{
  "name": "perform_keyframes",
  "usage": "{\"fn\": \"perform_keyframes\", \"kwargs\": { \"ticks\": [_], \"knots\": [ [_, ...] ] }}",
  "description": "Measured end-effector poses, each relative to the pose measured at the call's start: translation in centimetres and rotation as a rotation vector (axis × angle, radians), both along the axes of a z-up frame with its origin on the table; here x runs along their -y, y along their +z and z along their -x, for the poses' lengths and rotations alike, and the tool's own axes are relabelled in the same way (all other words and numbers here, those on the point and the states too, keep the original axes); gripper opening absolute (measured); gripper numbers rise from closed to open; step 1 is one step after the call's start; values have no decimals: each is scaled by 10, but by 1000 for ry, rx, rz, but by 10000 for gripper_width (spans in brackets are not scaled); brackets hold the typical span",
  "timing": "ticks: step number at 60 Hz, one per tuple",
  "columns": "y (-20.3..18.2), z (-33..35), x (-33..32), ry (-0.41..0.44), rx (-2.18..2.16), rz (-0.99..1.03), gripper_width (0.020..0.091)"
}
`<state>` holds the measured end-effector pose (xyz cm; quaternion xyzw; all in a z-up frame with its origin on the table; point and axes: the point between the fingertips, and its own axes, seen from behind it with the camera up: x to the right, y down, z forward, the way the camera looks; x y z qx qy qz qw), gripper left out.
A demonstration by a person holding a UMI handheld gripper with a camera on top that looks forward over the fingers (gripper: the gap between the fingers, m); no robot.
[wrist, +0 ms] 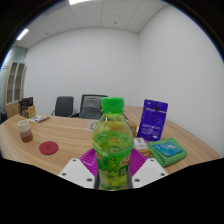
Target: Pour water
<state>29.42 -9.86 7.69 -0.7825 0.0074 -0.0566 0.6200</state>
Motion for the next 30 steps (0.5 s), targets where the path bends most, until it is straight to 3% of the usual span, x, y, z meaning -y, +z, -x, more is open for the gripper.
{"fn": "perform_keyframes", "kwargs": {
  "ticks": [17,30],
  "knots": [
    [15,28,-15,-16,312,91,366],
    [52,125,-57,114,707,174,365]
  ]
}}
